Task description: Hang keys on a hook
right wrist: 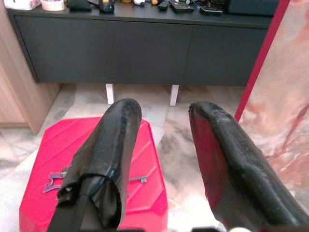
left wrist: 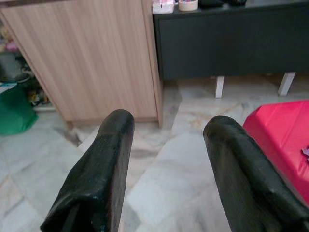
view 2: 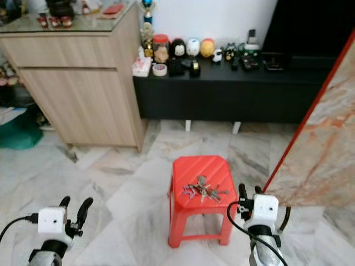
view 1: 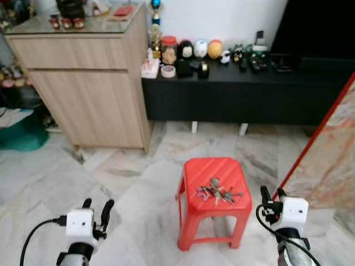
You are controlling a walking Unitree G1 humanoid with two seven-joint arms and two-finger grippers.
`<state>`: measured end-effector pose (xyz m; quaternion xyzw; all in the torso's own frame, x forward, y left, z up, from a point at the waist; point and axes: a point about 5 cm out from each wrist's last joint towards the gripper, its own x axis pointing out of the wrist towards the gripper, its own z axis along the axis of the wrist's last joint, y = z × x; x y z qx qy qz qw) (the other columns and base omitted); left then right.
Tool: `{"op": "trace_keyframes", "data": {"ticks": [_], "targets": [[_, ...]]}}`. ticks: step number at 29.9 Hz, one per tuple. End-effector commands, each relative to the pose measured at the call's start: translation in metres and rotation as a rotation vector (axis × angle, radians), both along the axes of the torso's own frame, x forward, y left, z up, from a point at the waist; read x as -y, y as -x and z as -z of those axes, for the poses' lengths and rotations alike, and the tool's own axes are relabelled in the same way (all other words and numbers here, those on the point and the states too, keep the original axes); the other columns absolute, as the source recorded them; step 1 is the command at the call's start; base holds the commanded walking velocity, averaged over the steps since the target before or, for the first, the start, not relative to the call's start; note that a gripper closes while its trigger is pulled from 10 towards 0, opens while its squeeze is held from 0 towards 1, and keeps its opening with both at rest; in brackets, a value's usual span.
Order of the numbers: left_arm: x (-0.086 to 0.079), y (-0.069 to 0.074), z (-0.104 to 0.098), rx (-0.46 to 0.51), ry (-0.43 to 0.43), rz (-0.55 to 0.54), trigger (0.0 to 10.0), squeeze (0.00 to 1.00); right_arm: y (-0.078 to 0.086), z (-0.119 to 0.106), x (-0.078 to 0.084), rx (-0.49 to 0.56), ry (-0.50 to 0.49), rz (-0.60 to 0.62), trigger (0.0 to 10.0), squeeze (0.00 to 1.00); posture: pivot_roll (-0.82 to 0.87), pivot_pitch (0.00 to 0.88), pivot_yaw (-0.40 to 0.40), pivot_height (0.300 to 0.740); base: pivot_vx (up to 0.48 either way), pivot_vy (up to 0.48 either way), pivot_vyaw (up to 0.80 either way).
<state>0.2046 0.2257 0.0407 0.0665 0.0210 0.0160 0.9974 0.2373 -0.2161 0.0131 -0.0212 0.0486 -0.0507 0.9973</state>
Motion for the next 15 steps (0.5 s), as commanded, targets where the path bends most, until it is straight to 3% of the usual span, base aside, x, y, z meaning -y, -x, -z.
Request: {"op": "trace_keyframes", "data": {"ticks": [1, 5, 11, 15], "targets": [[0.0007, 0.0013, -0.0008, -0.016, 0.002, -0.004, 10.0, 0.0, 0.0026, 0.0028, -0.0045, -0.022, 0.013, 0.001, 10.0, 0.0, 0.06, 0.0, -0.016, 0.74, 0.0, 0.0, 0.0], [0.0013, 0.0013, -0.0054, -0.015, 0.016, -0.024, 10.0, 0.0, 0.0024, -0.0027, -0.0079, -0.013, 0.018, -0.003, 10.0, 0.0, 0.06, 0.0, -0.016, 0.74, 0.0, 0.0, 0.0], [0.0005, -0.0027, -0.0093, -0.009, 0.018, -0.029, 10.0, 0.0, 0.0037, -0.004, -0.0074, -0.023, 0.007, -0.012, 10.0, 0.0, 0.05, 0.0, -0.015, 0.74, 0.0, 0.0, 0.8], [-0.0002, -0.0035, -0.0098, -0.018, 0.01, -0.027, 10.0, 0.0, 0.0045, -0.0007, -0.0098, -0.047, -0.04, -0.029, 10.0, 0.0, 0.06, 0.0, -0.016, 0.74, 0.0, 0.0, 0.0]]}}
